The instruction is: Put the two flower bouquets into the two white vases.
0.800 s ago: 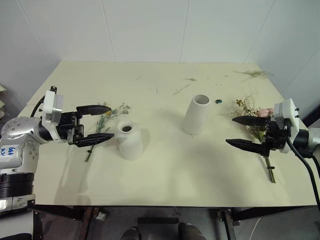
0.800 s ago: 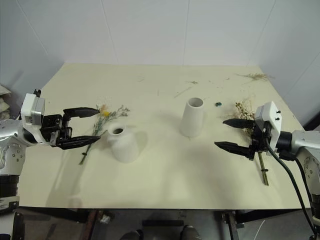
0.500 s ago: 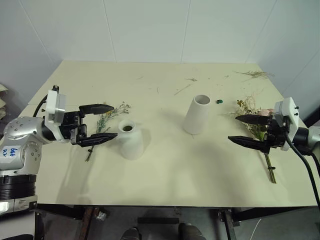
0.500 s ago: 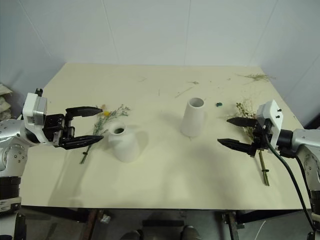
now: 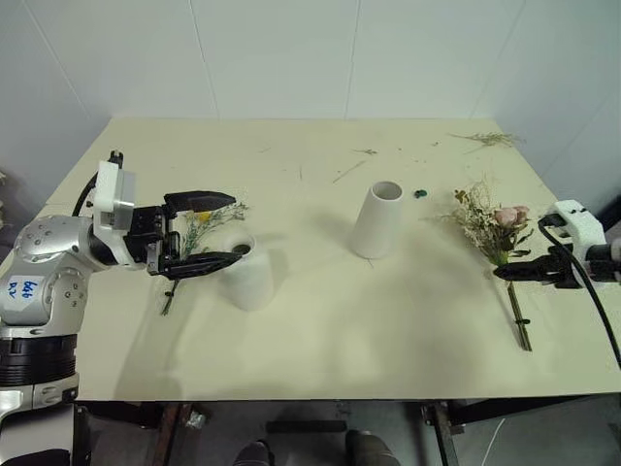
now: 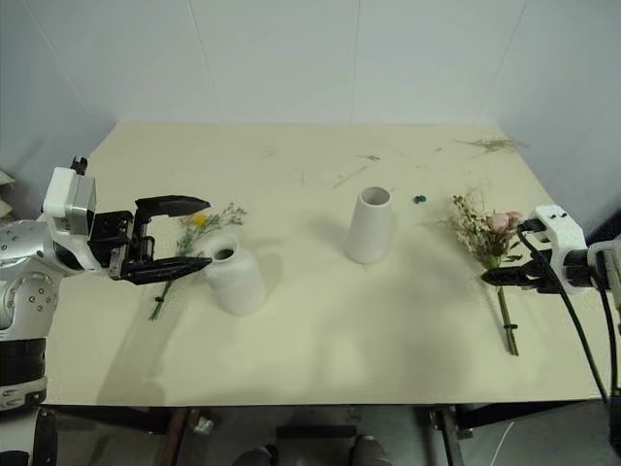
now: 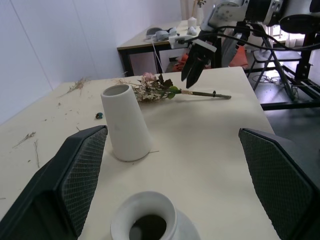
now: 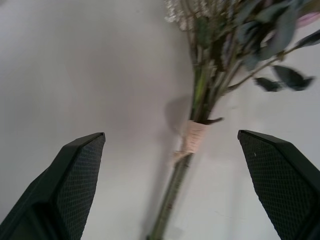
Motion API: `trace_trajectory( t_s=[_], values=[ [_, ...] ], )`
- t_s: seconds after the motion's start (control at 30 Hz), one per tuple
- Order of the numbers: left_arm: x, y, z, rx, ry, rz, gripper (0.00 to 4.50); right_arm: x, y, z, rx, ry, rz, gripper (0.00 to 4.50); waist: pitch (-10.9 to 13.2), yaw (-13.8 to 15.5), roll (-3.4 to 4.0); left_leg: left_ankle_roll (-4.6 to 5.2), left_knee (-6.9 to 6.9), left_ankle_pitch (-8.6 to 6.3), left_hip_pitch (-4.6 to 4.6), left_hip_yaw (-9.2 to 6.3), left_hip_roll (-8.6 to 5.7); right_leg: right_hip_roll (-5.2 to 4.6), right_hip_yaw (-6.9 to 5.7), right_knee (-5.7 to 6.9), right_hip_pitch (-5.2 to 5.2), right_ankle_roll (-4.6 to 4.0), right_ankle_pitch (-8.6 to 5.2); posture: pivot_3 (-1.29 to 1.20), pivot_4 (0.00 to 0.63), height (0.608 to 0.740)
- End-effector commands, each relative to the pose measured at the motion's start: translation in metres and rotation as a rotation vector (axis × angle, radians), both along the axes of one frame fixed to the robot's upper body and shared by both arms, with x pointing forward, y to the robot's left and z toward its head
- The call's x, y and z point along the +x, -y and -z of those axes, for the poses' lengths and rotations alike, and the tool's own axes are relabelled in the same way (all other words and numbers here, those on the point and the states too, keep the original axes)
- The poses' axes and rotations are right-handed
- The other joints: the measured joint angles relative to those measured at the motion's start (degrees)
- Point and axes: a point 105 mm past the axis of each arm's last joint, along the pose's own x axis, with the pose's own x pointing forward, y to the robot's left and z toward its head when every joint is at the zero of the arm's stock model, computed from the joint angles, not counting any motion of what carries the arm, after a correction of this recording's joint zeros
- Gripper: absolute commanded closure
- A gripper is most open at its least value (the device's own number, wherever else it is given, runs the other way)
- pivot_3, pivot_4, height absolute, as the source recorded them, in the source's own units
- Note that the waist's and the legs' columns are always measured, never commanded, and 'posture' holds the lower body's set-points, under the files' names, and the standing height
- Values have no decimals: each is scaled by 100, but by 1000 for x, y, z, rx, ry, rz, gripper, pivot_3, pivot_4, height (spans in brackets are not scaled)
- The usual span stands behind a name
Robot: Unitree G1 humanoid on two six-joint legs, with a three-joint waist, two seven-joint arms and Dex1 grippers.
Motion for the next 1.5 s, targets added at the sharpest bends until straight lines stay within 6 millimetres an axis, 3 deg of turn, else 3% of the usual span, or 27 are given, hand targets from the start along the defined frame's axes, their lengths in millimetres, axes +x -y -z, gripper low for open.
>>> trace_trajectory(
  t_s=[0.03, 0.23, 0.27, 0.33, 0.7, 0.8, 0.87, 1.0, 1.1, 1.17, 1.3, 1.4, 1.5],
  values=[
    [-10, -1, -12, 0, 47, 2, 12, 6, 2, 3, -10, -23, 28, 0, 0, -17, 0, 0, 1, 0, 0, 1, -1, -1, 0, 0, 0, 1, 1, 0, 150, 740],
    [-16, 0, -11, 3, 48, -13, 12, 21, 3, 27, -76, -81, 39, 0, 0, -54, 0, 0, 2, 0, 0, 1, -1, 0, 0, 4, 0, 3, 1, 0, 150, 740],
    [-17, 1, -11, 4, 48, -14, 0, 23, 4, 29, -83, -86, 41, 184, 0, -54, 0, 0, 2, 0, 0, 1, -1, 0, 0, 4, 0, 3, 1, 0, 150, 740],
    [-17, 1, -11, 5, 49, -17, 0, 25, 3, 31, -89, -91, 27, 594, 0, -54, 0, -1, 7, 0, 1, 1, -2, 0, 1, 5, 2, 6, 3, 0, 150, 740],
    [-13, 4, -11, 6, 49, -14, 0, 37, 1, 23, -75, -34, 1, 4286, 0, -74, 0, -2, 9, 1, 3, 0, -2, 1, 1, 15, 1, 7, 3, 0, 150, 740],
    [-9, 4, -13, 3, 49, -12, 0, 38, -1, 19, -41, 1, -6, 4422, 0, -66, 1, -2, 10, 1, 3, 0, -2, 1, 1, 17, 1, 7, 3, 0, 150, 740],
    [-3, 3, -14, -4, 47, -17, 0, 46, -8, 2, 13, 115, -28, 4422, 0, -66, 1, -3, 10, 2, 4, 0, -2, 1, 1, 19, 1, 7, 3, 0, 150, 740],
    [7, -1, -11, -21, 33, -42, 0, 64, -24, -63, 89, 574, -86, 4422, 1, -97, 4, -3, 9, 3, 5, 1, -3, 2, 2, 23, 1, 9, 4, 0, 150, 740],
    [13, -4, -10, -41, 27, -68, 0, 55, -48, -118, 210, 946, -133, 4422, 1, -98, 5, -3, 6, 3, 4, -1, 1, 5, 2, 23, -1, 9, 4, 0, 150, 740],
    [18, -6, -9, -58, 28, -89, 0, 48, -60, -139, 287, 1092, -119, 4422, 1, -89, 5, -3, 4, 3, 4, -2, 2, 5, 2, 25, -1, 10, 4, 0, 150, 740],
    [25, -7, -8, -79, 27, -114, 0, 37, -87, -157, 392, 1233, -163, 4422, 1, -51, 5, -6, 7, 5, 3, -6, 0, 3, 1, 33, -1, 10, 4, 0, 150, 740],
    [32, -5, -2, -105, 4, -142, 0, 26, -136, -180, 557, 1347, -302, 4422, 1, -49, 5, -6, 10, 5, 4, -7, 0, 3, 1, 48, 0, 10, 5, 0, 150, 740],
    [34, -4, -1, -125, -4, -161, 0, 27, -158, -186, 596, 1358, -370, 4422, 1, -74, 6, -12, 11, 12, 6, -7, 0, 3, 2, 73, -5, 10, 5, 0, 150, 740]
  ],
)
